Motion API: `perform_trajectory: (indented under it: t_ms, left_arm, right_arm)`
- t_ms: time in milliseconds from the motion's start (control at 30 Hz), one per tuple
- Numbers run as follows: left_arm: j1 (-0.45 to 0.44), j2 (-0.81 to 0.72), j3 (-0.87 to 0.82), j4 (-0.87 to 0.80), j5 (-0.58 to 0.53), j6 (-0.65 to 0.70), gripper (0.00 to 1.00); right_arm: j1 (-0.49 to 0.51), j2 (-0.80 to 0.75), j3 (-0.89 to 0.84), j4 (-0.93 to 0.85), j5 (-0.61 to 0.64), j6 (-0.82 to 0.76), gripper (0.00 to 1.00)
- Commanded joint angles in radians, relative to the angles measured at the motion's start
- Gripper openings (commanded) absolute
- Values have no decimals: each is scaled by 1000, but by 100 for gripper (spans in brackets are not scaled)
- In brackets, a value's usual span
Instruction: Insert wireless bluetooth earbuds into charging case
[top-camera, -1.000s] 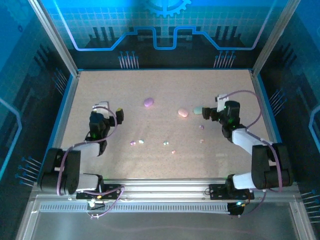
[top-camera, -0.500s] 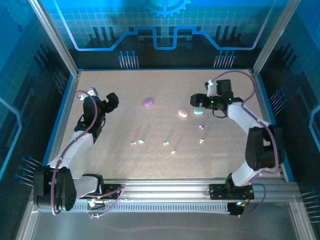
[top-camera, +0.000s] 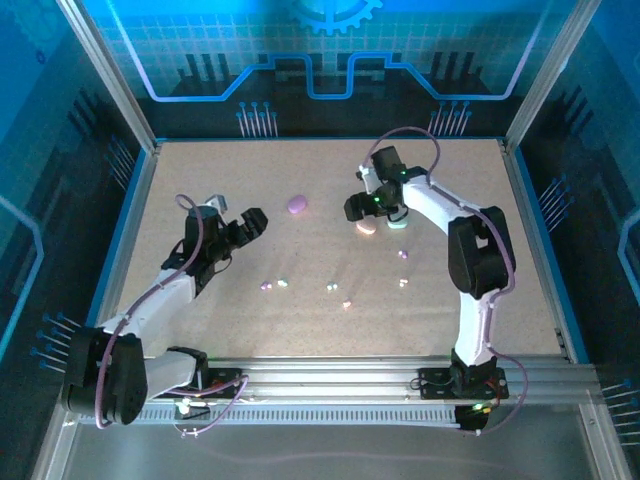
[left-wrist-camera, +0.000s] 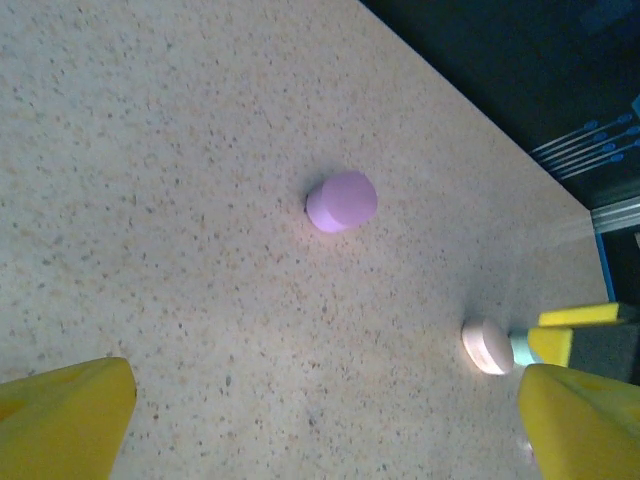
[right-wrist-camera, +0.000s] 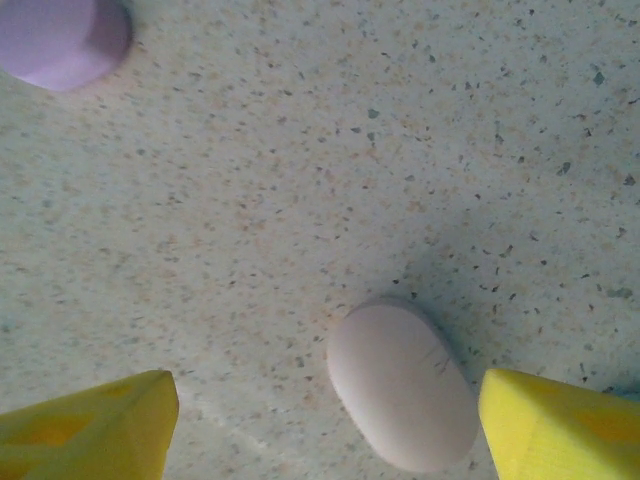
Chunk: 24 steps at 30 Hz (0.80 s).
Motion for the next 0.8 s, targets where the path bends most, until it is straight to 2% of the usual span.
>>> perform_trajectory:
  t_ms: [0, 467, 767]
  left_arm:
    - [-18, -39, -23, 44, 39, -26, 99]
    - [-27, -44, -25, 49, 50, -38, 99]
    - [-28, -46, -20, 45, 54, -36, 99]
  right_arm:
    - [16, 52, 64, -111, 76, -80, 81]
    - [52, 157, 151, -186, 125, -182, 78]
    - [71, 164, 145, -201, 157, -223, 67]
